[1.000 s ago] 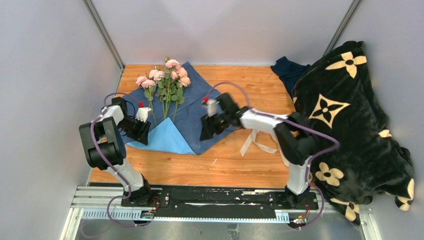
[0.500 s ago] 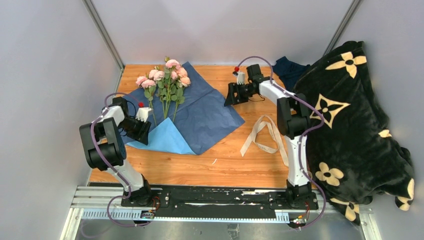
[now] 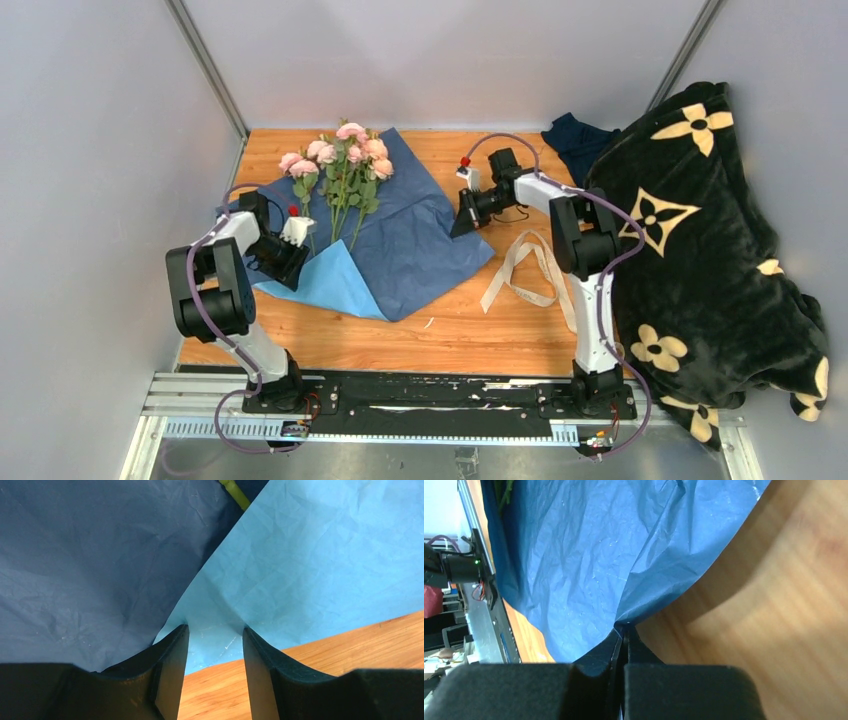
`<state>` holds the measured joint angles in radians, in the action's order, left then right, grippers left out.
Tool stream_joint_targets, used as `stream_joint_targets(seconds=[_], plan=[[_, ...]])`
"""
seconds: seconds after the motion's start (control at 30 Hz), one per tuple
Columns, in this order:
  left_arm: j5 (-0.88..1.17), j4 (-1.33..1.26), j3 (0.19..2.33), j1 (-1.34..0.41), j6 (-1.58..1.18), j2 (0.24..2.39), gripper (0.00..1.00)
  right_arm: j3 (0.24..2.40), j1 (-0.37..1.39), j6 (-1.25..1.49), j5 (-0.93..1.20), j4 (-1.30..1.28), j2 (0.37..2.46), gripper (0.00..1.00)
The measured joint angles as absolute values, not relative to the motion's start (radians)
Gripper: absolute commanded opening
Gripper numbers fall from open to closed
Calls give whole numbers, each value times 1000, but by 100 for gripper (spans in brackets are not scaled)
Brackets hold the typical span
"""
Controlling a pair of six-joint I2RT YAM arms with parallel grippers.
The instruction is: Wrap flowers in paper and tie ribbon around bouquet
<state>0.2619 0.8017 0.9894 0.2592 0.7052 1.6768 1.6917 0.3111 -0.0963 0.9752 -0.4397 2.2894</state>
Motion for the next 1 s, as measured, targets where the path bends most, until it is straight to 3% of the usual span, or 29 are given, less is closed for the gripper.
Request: stream_joint_targets(seconds=[0.27,0.37,0.43,0.67,0.77,0.87,1.0], plan=[[230,775,977,30,701,1663,49,1572,179,-178,885,-560,2116,1],[248,778,1016,-119,684,1695,49,1597,103,-220,788,-651,2090,17],[259,783,1054,-214,669,1728,48,1641,64,-237,694,-705,2095,34],[371,813,1257,-392,577,1884,48,1930,-3,-195,311,-813,2155,42],[400,813,1272,-387,547,1895,49,1868,82,-144,141,-769,2067,47],[403,810,1271,-384,530,1895,49,1702,227,-123,109,-681,1929,50],[403,799,1264,-383,514,1894,49,1428,430,-58,373,-495,1726,58]])
